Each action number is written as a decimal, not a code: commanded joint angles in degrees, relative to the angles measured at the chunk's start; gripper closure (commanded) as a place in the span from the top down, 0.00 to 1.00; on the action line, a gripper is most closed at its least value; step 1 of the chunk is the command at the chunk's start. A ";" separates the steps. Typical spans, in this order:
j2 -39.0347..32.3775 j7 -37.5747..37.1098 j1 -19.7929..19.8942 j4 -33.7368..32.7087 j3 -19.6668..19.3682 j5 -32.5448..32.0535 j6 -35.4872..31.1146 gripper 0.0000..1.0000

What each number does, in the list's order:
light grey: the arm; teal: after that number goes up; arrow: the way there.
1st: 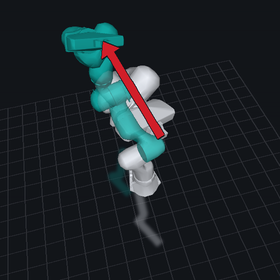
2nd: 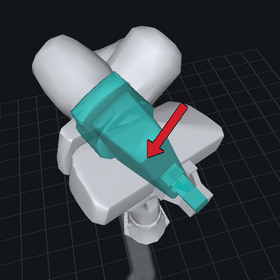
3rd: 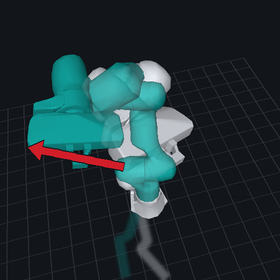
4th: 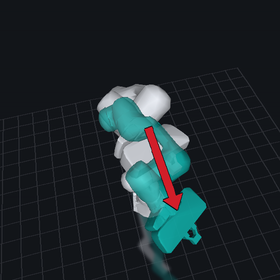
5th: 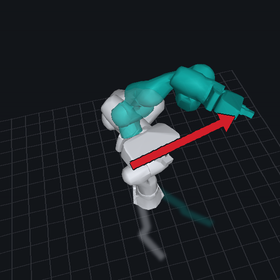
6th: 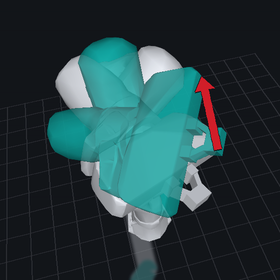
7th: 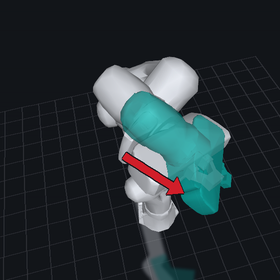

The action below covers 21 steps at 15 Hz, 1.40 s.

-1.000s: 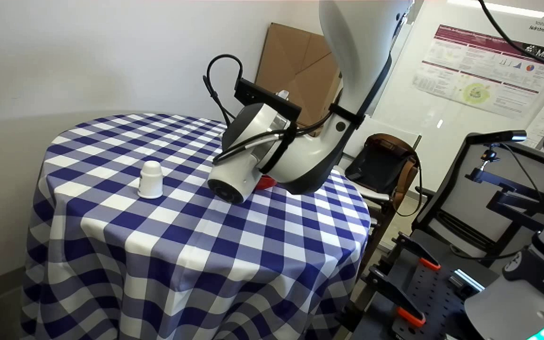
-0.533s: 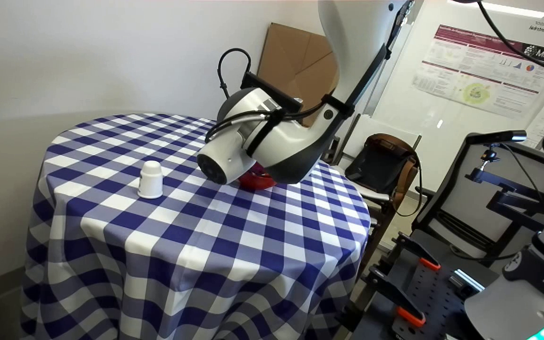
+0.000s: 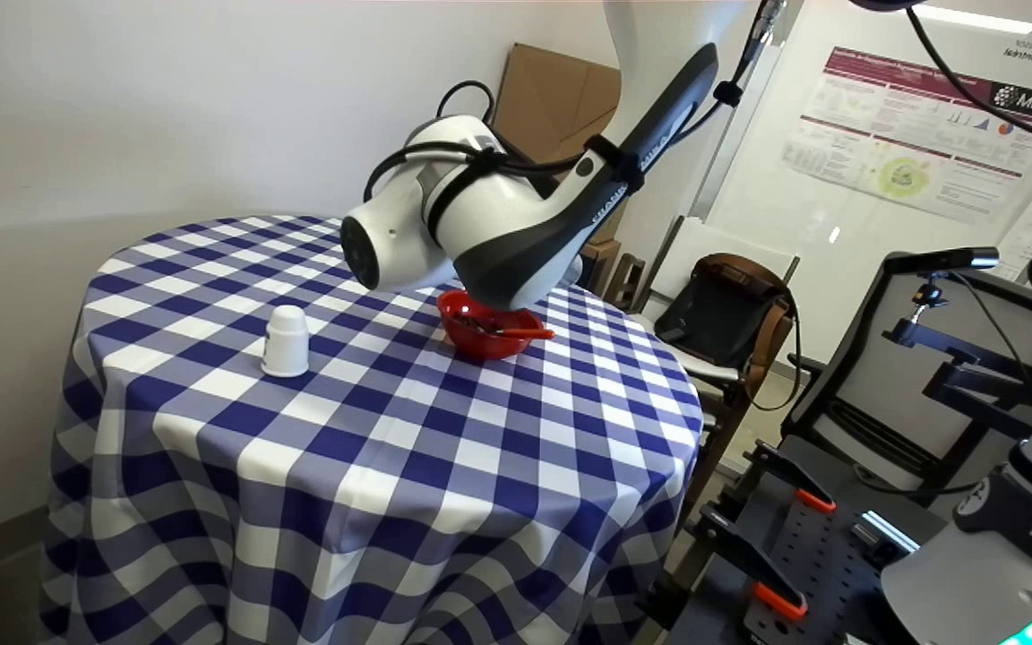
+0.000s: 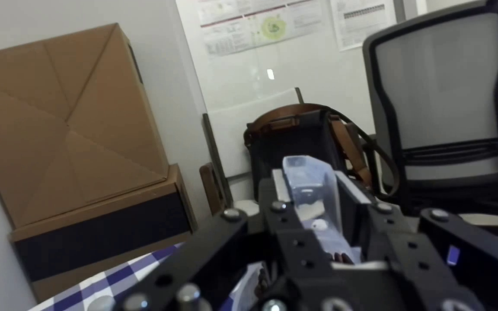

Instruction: Pour some of the beans in the jar into the red bowl

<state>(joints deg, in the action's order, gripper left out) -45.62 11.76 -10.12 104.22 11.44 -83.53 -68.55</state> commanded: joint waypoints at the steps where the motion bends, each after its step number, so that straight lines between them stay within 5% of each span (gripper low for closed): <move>1: 2.39 2.50 1.91 -2.88 1.80 8.35 -3.02 0.12; 9: 10.08 9.14 5.34 -9.39 1.08 26.04 -8.09 0.12; 21: 14.25 11.77 14.47 -18.28 -5.93 54.27 -16.62 0.13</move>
<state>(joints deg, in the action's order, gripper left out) -31.48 23.28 2.63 87.78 7.63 -35.45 -82.26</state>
